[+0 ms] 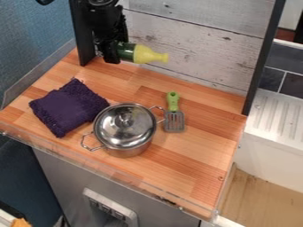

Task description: Moved the yellow bottle to the right side of the table

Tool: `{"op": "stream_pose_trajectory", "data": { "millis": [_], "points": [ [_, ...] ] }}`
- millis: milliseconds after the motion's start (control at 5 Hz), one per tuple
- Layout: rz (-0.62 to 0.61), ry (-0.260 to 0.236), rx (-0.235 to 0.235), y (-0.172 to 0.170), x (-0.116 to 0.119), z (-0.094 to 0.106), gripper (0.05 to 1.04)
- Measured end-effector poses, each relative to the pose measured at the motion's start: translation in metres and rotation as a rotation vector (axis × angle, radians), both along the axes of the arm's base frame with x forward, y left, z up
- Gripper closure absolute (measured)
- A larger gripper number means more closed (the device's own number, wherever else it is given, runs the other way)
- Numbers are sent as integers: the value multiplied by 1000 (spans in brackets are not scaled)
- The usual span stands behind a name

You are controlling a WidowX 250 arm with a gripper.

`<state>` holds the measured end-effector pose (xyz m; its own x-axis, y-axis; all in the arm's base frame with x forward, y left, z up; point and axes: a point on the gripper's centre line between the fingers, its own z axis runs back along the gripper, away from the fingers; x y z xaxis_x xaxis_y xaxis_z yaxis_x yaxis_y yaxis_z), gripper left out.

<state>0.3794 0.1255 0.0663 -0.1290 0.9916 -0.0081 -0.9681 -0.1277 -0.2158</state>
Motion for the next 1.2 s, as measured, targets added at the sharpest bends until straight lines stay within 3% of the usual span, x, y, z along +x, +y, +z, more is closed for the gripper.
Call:
{"op": "stream_pose_trajectory", "data": {
  "millis": [200, 400, 800, 1200],
  "points": [
    [-184, -25, 20, -21, -15, 14, 424],
    [-420, -35, 62, -58, -29, 15, 424],
    [-857, -45, 161, -114, -46, 0, 424],
    [-1259, -56, 240, -151, -62, -22, 424]
  ]
}}
